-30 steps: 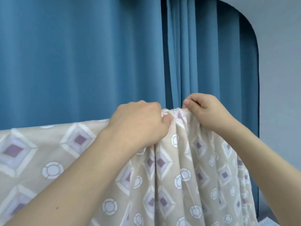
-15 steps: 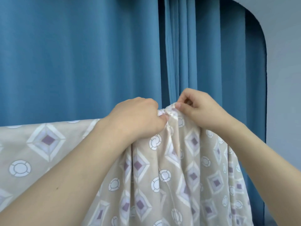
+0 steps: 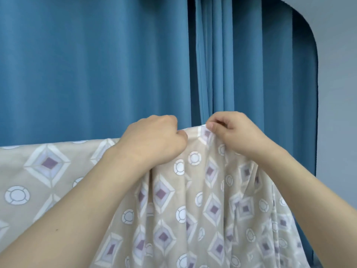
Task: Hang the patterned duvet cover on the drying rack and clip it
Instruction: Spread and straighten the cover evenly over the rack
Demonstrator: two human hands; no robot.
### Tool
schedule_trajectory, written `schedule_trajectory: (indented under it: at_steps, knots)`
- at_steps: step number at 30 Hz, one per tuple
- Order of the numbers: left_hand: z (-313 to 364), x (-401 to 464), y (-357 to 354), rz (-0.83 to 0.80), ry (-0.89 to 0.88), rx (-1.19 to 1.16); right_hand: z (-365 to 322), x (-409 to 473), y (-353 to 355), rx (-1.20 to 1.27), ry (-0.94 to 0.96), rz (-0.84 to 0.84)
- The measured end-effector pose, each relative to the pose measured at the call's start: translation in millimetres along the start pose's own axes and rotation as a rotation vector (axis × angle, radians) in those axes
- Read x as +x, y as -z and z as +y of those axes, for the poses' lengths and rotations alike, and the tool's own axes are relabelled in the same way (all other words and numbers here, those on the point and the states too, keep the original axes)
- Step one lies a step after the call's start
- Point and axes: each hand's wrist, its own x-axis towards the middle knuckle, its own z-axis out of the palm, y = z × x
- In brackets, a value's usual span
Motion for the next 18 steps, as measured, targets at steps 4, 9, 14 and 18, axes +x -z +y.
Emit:
schedule_trajectory:
  at_steps: [4,9,14,18]
  knots:
    - [-9.5,-9.7,6.1,0.039,0.105,0.012,27.4,0.4,14.4,-0.267,-0.182,0.216]
    - [-12.9,-14.4,0.5,-0.003,0.027,0.085,3.7,-7.7,1.7,0.105,-0.135,-0.019]
    - [-13.6,-15.6,3.0,0.008,0.018,0.09,-25.4,-2.3,-9.8,0.013,-0.014,-0.211]
    - [-11.7,-21.6,4.9,0.026,-0.039,0.104,-16.1,-2.9,6.0,0.16,0.027,-0.124]
